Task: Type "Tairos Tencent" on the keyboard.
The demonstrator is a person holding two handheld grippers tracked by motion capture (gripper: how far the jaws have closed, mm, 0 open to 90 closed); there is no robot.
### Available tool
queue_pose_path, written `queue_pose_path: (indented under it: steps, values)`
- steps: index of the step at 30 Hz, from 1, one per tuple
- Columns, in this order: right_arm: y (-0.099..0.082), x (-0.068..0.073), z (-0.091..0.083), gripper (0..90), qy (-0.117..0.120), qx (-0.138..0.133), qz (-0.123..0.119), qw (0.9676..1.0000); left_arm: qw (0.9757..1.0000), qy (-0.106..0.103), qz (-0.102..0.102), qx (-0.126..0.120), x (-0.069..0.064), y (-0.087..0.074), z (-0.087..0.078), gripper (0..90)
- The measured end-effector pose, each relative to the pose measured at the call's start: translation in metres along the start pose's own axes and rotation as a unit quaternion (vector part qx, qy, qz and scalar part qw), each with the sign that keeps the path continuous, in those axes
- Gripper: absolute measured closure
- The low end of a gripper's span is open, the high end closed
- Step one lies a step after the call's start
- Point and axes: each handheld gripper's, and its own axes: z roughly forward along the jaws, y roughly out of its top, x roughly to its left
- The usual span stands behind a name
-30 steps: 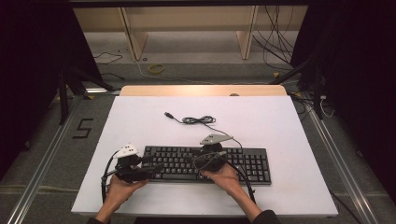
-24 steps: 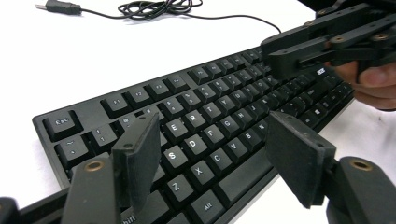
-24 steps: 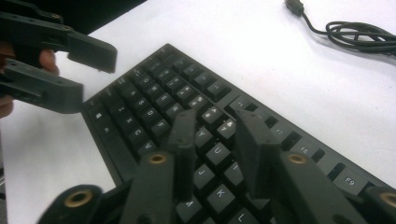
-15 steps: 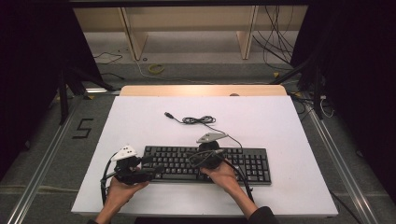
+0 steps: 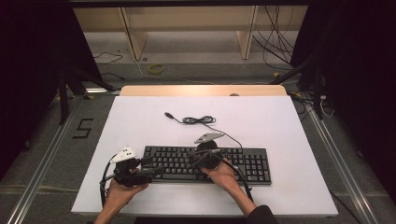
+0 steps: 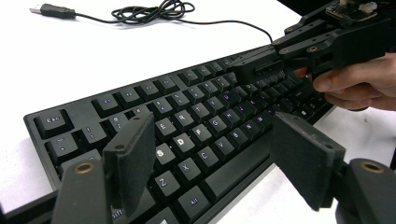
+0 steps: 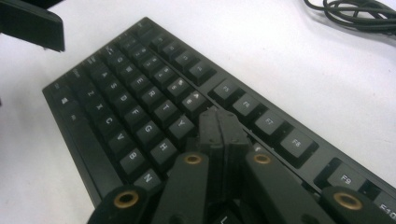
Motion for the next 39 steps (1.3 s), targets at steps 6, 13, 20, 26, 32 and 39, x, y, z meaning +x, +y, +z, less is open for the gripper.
queue_pose_path:
  steps: [6,13,20,26,32,39]
  values:
    - [-0.002,-0.002,0.002,90.0,-0.005,0.011,0.002,0.9999,1.0,0.001,-0.001,-0.003,-0.001,-0.001,-0.001,30.4]
    - [-0.004,-0.003,0.003,90.0,-0.004,0.014,0.001,0.9999,1.0,0.002,-0.002,-0.003,-0.001,-0.002,-0.002,30.0]
    - [-0.008,-0.004,0.003,90.0,-0.002,0.017,0.004,0.9998,1.0,0.002,-0.003,-0.002,-0.001,-0.002,-0.001,29.9]
    - [-0.009,-0.003,0.003,90.0,-0.002,0.019,0.002,0.9998,1.0,0.002,-0.003,-0.002,-0.001,-0.003,-0.001,29.9]
    - [-0.011,-0.001,0.005,90.0,-0.009,0.021,-0.005,0.9997,1.0,0.005,-0.003,-0.003,0.0,-0.003,-0.001,29.9]
    - [-0.011,-0.001,0.004,89.6,-0.009,0.016,0.002,0.9998,1.0,0.006,-0.001,0.0,0.001,-0.003,-0.001,29.9]
